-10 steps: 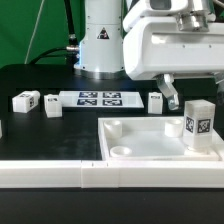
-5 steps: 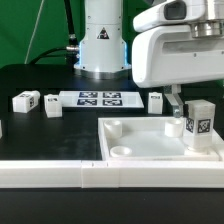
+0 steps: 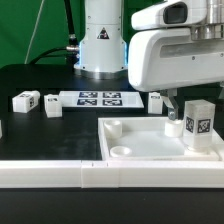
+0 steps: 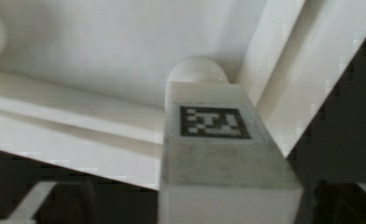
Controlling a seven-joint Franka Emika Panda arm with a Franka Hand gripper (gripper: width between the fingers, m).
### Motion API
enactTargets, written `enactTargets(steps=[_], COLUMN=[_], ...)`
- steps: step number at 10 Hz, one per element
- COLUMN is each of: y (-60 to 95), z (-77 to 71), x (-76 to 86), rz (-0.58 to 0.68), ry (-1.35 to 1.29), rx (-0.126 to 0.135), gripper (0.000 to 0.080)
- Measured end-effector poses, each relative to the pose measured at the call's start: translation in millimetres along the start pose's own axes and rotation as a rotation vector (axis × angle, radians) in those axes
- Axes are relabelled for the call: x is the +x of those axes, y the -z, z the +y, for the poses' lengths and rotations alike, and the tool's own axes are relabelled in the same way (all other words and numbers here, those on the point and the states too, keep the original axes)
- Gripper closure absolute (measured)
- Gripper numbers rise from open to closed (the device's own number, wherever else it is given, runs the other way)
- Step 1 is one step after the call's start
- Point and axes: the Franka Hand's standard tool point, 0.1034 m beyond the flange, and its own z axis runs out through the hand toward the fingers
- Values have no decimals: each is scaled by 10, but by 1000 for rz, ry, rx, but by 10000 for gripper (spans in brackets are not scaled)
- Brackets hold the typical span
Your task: Assemble one leg
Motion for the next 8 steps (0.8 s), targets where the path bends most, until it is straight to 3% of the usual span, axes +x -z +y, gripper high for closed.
enactTargets(steps=[1, 2, 3, 6, 8], y=[-1, -1, -2, -10, -17], z=[0, 0, -3, -44, -63], x=[0, -1, -1, 12, 29], rz=[0, 0, 0, 4, 22], ry=[0, 0, 0, -63, -292], rx=[0, 0, 0, 1, -2], gripper=[284, 423, 508, 508, 508])
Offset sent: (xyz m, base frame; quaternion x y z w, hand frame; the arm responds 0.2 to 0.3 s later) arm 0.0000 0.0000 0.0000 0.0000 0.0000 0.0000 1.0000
